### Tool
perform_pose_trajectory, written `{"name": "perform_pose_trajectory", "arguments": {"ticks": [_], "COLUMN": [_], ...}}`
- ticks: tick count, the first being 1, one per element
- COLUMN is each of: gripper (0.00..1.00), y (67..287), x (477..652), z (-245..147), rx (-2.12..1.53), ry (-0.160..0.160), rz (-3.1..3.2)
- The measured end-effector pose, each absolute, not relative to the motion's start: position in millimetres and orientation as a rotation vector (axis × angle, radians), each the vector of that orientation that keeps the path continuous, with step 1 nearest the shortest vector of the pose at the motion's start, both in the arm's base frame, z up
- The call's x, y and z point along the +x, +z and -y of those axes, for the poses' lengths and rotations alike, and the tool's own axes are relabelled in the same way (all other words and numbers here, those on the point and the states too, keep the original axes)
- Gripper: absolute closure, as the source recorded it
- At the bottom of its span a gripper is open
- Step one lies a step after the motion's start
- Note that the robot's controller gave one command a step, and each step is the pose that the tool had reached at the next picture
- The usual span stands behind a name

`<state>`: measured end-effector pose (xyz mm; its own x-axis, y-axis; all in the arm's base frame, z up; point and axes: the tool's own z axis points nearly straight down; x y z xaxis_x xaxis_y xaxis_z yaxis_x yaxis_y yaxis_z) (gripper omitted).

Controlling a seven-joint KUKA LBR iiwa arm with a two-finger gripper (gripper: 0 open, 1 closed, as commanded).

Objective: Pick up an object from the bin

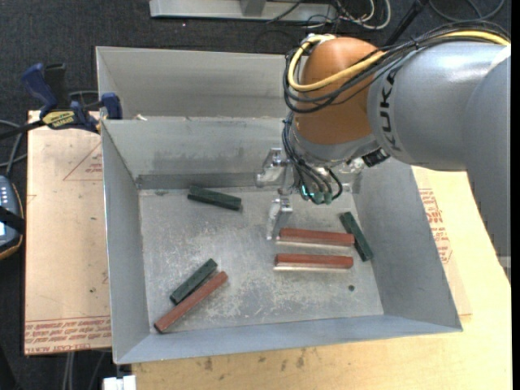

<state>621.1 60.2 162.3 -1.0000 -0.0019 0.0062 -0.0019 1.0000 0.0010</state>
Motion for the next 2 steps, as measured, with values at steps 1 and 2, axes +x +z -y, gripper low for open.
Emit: {"name": "perform_pose_trajectory", "arguments": {"ticks": [1, 2], "gripper": [0.00, 0.00], "y": [167.1, 148.2], "x": [622.7, 610.8], "z": [-60.0, -41.0], "rx": [0.002, 0.160], "ry": [-0.002, -0.005], "rz": [3.143, 3.146]}}
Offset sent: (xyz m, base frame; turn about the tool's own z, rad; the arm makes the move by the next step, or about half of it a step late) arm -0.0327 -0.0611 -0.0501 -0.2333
